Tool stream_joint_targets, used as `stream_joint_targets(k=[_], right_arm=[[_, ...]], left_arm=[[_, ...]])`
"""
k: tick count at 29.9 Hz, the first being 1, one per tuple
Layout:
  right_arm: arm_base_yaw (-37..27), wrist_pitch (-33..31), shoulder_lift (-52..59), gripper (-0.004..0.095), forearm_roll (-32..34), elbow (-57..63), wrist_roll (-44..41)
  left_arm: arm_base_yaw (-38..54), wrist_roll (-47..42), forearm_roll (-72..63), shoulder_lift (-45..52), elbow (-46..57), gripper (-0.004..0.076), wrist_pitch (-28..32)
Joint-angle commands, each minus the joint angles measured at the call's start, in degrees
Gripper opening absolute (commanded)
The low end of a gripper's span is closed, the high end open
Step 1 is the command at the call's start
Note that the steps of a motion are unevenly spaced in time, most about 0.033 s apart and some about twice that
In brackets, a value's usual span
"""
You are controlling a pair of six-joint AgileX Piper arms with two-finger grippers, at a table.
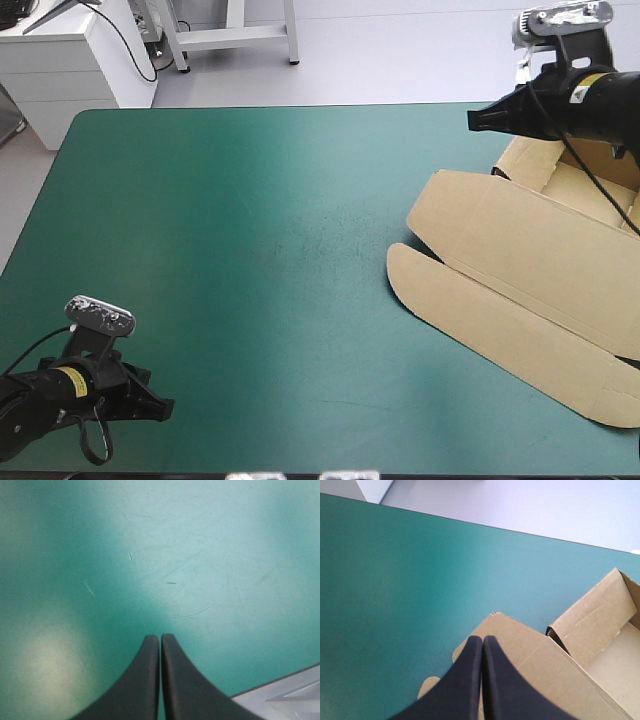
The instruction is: Fold the box
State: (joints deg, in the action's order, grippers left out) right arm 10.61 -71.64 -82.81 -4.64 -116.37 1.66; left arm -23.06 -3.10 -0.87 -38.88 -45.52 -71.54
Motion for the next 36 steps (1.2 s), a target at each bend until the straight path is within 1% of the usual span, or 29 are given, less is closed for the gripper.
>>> stream_joint_targets(k=[1,3,8,11,16,19,24,26,31,36], right_arm=[[0.0,0.2,5.1,-0.0019,-2.0,2.2,0.7],[0.0,0.2,7.6,-0.0019,-2.6,7.5,0.7],[0.0,0.2,16.9,-0.0019,-1.7,27.5,0.9],[0.0,0.5,23.5,-0.0019,-0.7,39.2,3.2],[0.0,4.1,36.3,-0.0019,-0.7,53.7,6.3],[0.0,5.7,42.8,-0.0019,-0.7,60.1,6.3],[0.0,6.1,51.3,-0.0019,-0.7,69.2,6.3],[0.0,7.5,54.7,-0.0019,-0.7,72.7,6.3],[0.0,11.0,59.8,-0.0019,-0.9,79.4,6.0],[0.0,11.8,62.6,-0.0020,-2.2,83.8,5.9]], left_arm=[[-0.1,-0.5,-0.3,1.0,-1.7,-0.0008,-1.5],[-0.1,-0.5,-0.3,1.0,-1.7,-0.0008,-1.6],[-0.1,-0.5,-0.4,1.0,-1.7,-0.0008,-1.4],[-0.1,-0.5,-0.4,1.0,-1.7,-0.0008,-1.4],[-0.1,-0.5,-0.4,1.0,-1.6,-0.0008,0.3],[-0.1,-0.5,-0.4,1.0,-1.6,-0.0008,2.6],[-0.1,-0.5,-0.4,1.0,-1.1,-0.0008,6.3],[-0.1,-0.5,-0.4,1.0,0.0,-0.0008,6.9],[-0.1,-0.5,-2.1,1.0,3.6,-0.0008,7.6],[-0.1,0.9,-3.9,1.0,7.6,-0.0008,11.8]])
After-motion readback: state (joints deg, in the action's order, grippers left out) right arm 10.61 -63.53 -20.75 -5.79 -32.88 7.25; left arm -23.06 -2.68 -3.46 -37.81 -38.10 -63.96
